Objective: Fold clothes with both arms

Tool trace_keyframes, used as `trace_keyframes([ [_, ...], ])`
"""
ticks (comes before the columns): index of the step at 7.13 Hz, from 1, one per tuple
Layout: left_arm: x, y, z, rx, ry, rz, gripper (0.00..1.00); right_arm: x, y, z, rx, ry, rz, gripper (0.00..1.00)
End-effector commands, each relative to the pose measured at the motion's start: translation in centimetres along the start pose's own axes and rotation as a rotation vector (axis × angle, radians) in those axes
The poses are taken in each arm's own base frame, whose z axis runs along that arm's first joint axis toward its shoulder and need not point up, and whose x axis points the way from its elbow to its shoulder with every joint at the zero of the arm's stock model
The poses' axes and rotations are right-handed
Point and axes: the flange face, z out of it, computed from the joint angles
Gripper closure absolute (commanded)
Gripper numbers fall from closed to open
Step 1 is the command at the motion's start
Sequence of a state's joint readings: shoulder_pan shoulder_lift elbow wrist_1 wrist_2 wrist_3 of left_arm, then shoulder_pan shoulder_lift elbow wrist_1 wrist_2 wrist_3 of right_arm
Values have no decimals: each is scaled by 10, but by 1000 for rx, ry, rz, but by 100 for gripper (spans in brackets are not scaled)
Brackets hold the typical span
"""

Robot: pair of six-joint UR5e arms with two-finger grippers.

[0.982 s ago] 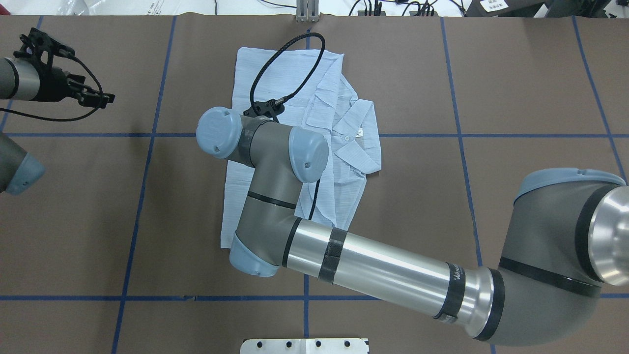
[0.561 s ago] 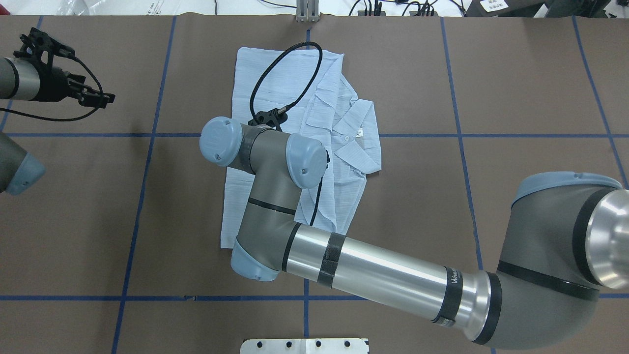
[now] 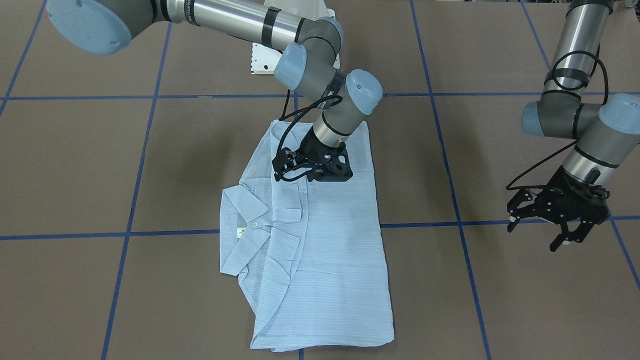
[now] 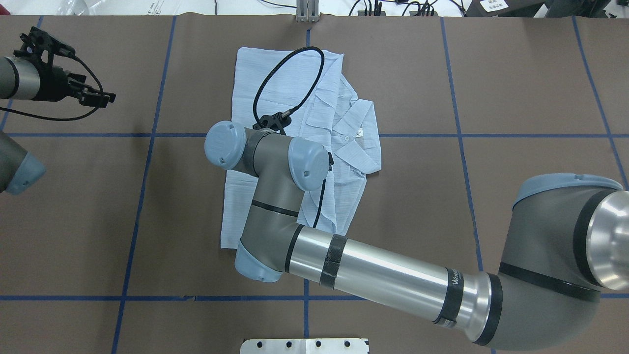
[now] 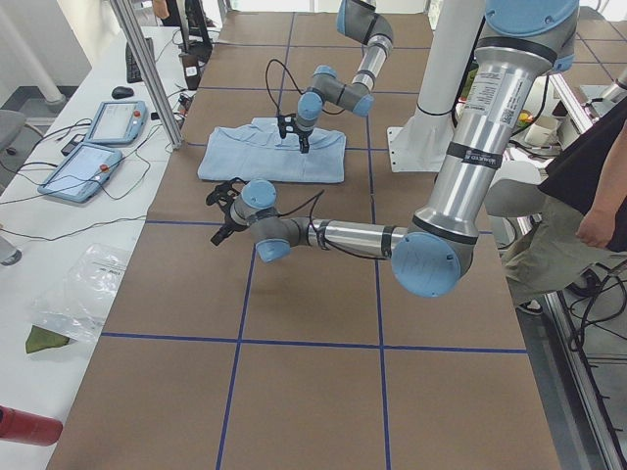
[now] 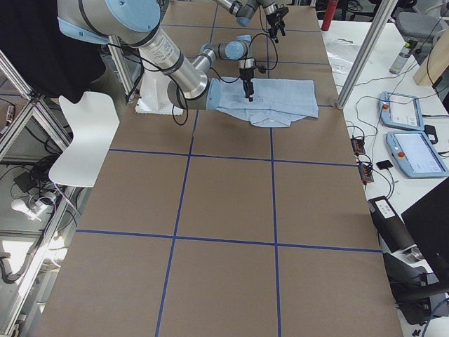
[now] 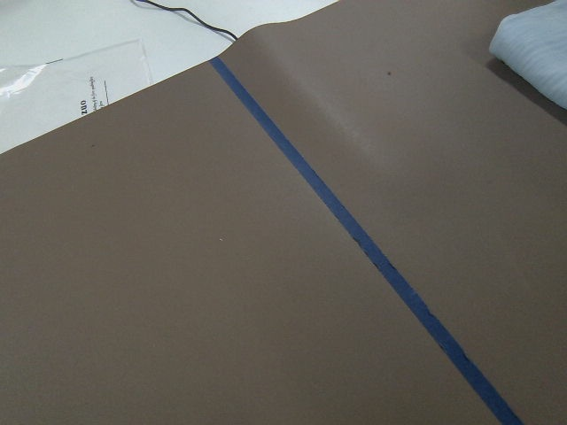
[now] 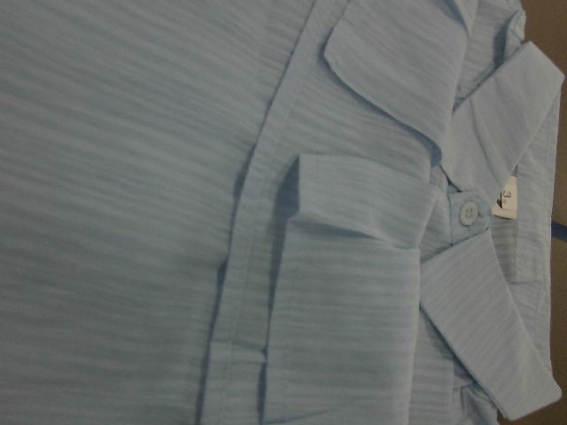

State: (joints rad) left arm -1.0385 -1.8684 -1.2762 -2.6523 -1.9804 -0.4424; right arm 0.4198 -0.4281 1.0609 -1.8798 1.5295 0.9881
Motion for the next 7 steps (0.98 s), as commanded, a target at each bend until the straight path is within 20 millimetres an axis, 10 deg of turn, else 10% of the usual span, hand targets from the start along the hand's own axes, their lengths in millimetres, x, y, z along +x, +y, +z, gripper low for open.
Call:
trace_keyframes([
  [1,0,-1,0,1,1,0,0,0,1,4,-2,6,0,0],
  [7,1,2,0,-2,7,-1,0,24,-13,5,-28,61,-14,0],
])
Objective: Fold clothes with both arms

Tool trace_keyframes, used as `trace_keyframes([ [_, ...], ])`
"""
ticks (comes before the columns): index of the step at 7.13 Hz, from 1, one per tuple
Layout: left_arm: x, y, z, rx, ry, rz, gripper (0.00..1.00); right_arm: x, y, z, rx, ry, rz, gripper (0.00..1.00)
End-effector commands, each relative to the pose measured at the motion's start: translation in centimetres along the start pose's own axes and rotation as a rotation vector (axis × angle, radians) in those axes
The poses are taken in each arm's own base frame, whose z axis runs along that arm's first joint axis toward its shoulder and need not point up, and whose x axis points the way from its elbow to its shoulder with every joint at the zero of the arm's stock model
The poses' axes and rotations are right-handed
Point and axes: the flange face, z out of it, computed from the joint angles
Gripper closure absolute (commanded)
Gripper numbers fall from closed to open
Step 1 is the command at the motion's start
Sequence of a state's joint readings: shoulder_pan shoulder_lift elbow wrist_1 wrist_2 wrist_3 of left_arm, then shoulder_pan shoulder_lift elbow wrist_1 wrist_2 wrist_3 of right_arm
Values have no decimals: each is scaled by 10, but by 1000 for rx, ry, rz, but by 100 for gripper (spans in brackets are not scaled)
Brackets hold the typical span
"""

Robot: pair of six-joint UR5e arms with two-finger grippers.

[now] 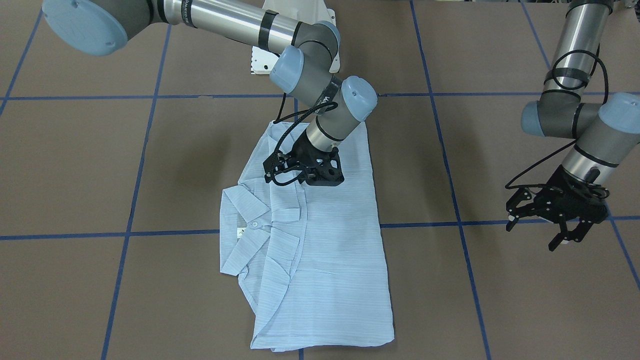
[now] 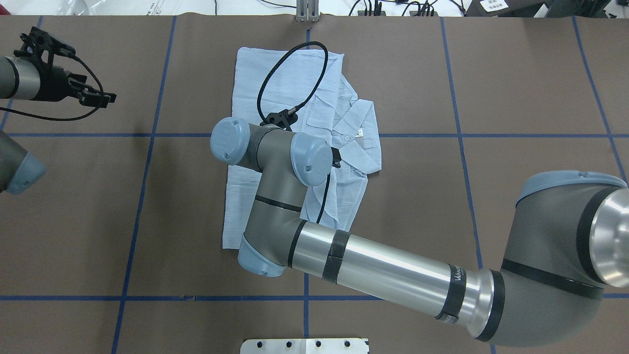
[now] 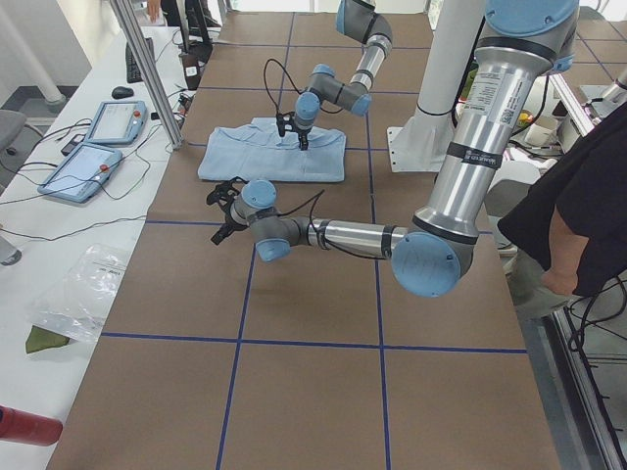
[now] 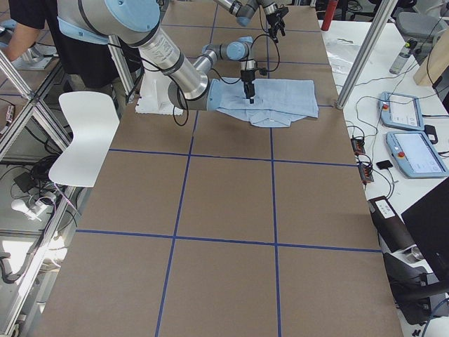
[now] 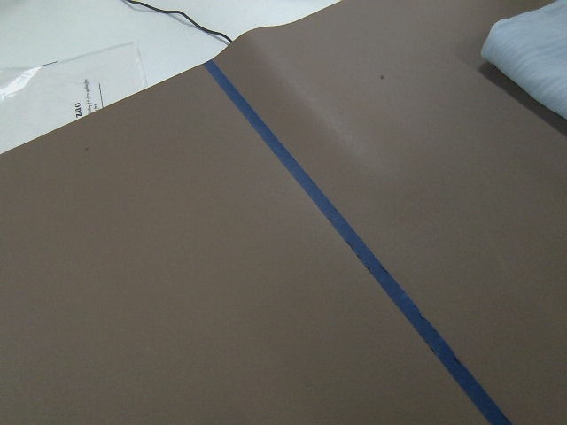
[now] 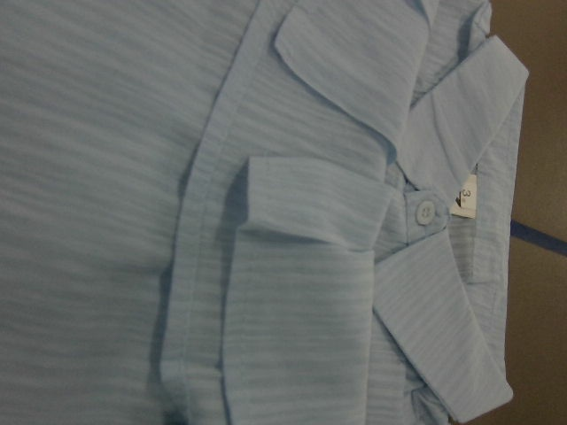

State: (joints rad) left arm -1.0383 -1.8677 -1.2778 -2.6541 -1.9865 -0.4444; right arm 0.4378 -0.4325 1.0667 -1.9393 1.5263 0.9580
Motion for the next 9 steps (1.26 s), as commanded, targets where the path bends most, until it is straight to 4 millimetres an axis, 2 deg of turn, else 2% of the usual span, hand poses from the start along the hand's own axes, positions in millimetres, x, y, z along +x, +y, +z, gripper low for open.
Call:
trace_keyframes([
  [1,0,2,0,3,1,1,0,13,-5,9,-5,16,-4,0],
  [2,0,2,0,2,2,1,0,33,2,19,-1,14,-3,0],
  [3,-1,4,0,0,0,0,0,66,9,21,-7,26,-42,0],
  [5,0,5,2,-4,1,-1,0,121,25,49,-7,36,-57,0],
  [6,1,4,1,-1,2,0,0,142,41,79,-16,65,-69,0],
  [7,-1,5,1,-3,0,-2,0,162,53,97,-9,81,-70,0],
  [9,2,2,0,2,5,-6,0,215,55,42,84,-23,-103,0],
])
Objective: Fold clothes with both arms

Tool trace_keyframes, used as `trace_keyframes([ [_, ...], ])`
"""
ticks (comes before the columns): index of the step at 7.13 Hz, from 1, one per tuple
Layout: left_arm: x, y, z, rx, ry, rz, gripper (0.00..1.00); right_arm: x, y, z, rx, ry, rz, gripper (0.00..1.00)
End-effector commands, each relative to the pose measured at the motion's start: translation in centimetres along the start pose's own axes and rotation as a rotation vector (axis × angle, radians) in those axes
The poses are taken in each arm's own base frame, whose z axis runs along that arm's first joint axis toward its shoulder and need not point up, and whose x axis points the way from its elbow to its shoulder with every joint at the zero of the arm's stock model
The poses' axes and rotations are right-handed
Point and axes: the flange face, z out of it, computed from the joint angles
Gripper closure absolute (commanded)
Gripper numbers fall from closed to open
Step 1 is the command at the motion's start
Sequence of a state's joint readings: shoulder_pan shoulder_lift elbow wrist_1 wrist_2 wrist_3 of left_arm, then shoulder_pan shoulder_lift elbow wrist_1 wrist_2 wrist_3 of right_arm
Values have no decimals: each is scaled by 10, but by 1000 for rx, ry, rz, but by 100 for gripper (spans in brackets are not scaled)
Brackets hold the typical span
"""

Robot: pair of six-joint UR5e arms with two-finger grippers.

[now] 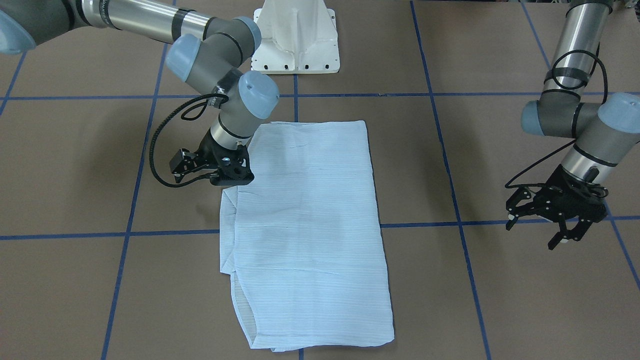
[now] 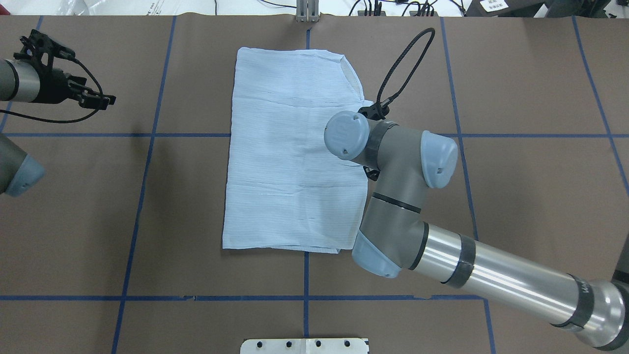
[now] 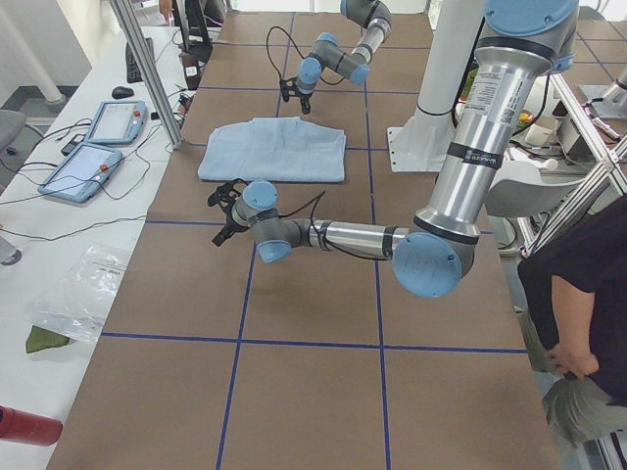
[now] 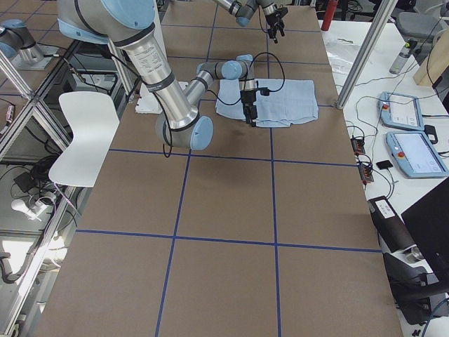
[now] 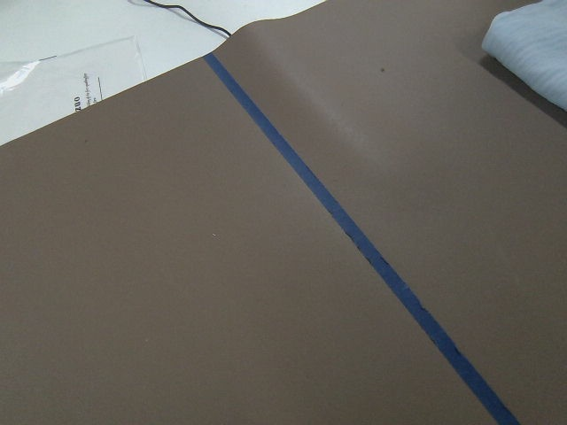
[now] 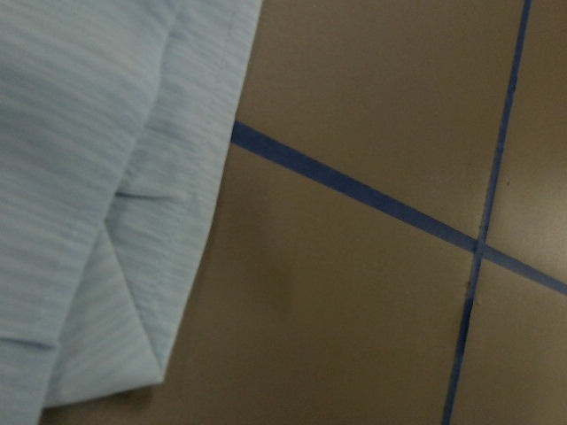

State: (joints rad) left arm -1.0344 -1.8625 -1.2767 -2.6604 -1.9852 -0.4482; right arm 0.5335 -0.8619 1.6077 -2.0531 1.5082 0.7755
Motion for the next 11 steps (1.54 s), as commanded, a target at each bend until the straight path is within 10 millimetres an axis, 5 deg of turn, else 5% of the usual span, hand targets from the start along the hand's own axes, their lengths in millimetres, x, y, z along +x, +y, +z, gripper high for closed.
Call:
trace_keyframes([
  [1,11,-11,-8,20,22,-90,0,47,9,-60,102,-138,14,0],
  [2,32,-24,-20,37,73,-193,0,57,21,-96,154,-271,33,0],
  [3,58,-9,-37,34,114,-225,0,71,43,-105,182,-384,90,0],
  [4,91,10,-50,15,163,-305,0,79,58,-99,217,-504,207,0],
  [7,217,53,-107,-58,300,-532,0,103,109,-33,264,-764,451,0],
  [9,314,54,-113,-154,166,-676,0,94,118,-27,234,-787,635,1],
  [11,410,64,-79,-216,108,-758,0,82,124,-27,254,-779,628,0],
])
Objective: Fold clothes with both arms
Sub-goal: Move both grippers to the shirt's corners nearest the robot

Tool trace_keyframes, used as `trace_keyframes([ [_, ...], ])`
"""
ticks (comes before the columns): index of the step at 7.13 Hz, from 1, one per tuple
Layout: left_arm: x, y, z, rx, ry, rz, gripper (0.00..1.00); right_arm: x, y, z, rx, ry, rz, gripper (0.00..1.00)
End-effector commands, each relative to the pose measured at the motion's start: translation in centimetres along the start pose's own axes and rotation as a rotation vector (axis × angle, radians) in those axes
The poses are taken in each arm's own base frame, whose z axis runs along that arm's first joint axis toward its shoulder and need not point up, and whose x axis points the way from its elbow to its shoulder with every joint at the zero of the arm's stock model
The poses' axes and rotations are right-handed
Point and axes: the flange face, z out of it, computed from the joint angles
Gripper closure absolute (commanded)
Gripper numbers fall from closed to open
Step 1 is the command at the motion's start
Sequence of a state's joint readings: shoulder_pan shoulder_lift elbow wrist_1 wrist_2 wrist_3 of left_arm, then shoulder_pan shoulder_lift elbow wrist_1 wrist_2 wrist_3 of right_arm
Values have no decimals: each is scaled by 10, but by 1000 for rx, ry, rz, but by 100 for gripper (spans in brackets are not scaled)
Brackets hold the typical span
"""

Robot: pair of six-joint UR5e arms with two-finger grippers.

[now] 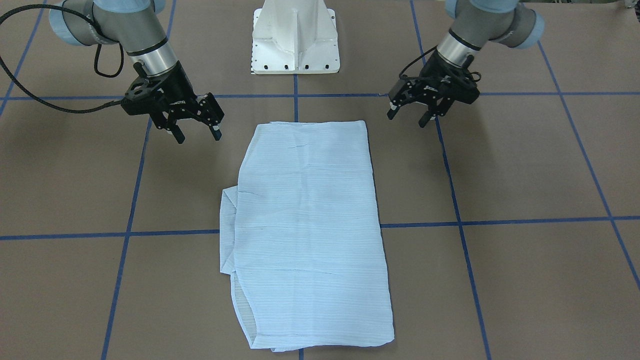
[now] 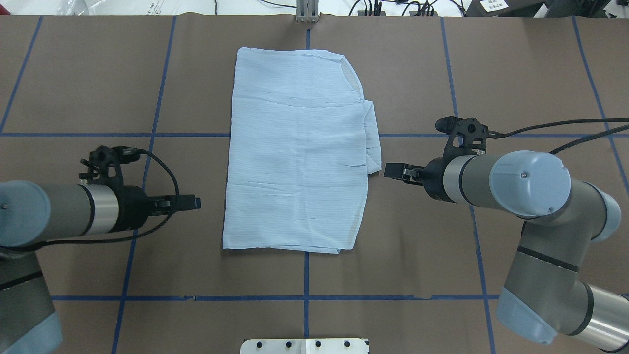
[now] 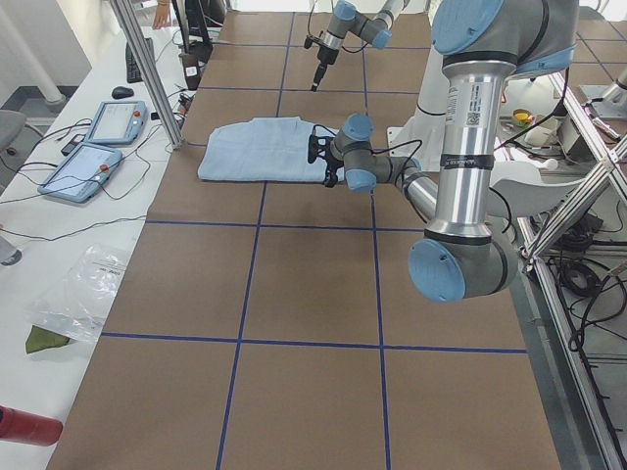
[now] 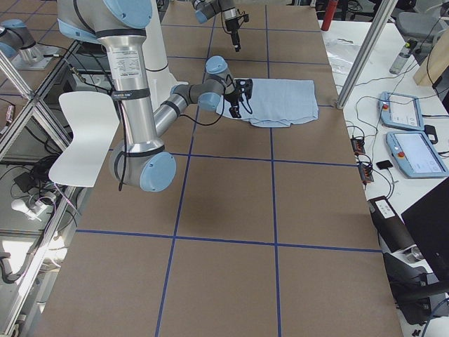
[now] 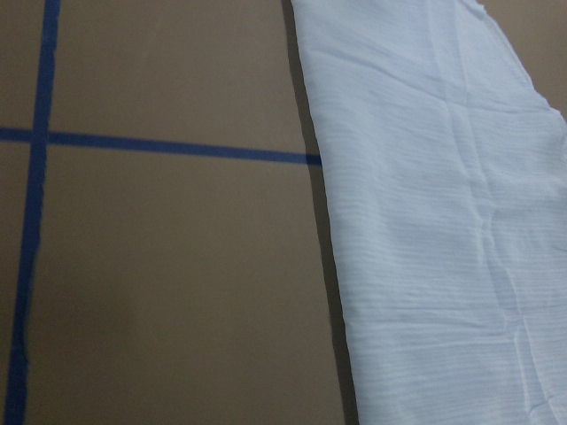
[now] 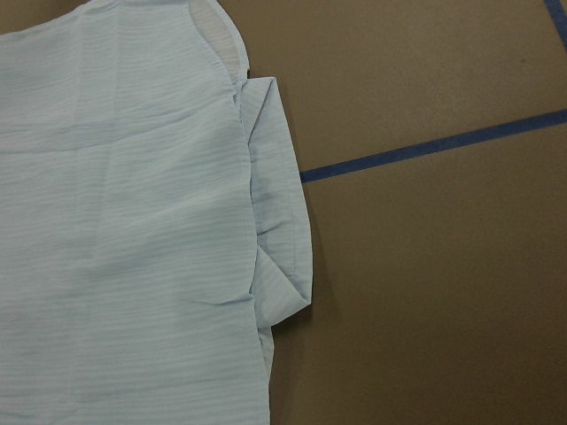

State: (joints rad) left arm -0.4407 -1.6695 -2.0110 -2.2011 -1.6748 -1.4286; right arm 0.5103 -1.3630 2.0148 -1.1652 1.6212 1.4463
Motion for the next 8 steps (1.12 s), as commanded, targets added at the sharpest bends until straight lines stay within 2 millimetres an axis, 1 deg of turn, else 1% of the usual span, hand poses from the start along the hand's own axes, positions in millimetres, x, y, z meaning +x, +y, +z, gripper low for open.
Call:
trace_keyframes([
  [1,58,54,57,-39,-80,-95,0,-2,6,2,10,-1,4,0],
  [2,56,56,65,-41,-93,-108,10,-3,6,1,10,-3,4,0],
  [3,53,55,67,-37,-101,-109,21,-4,6,1,11,-4,4,0],
  [4,52,50,67,-30,-103,-113,25,-5,7,1,9,-6,4,0],
  [5,45,49,75,-28,-123,-114,25,-5,8,2,7,-6,2,0],
  [8,41,49,82,-29,-138,-109,25,-4,9,3,5,-3,1,0],
])
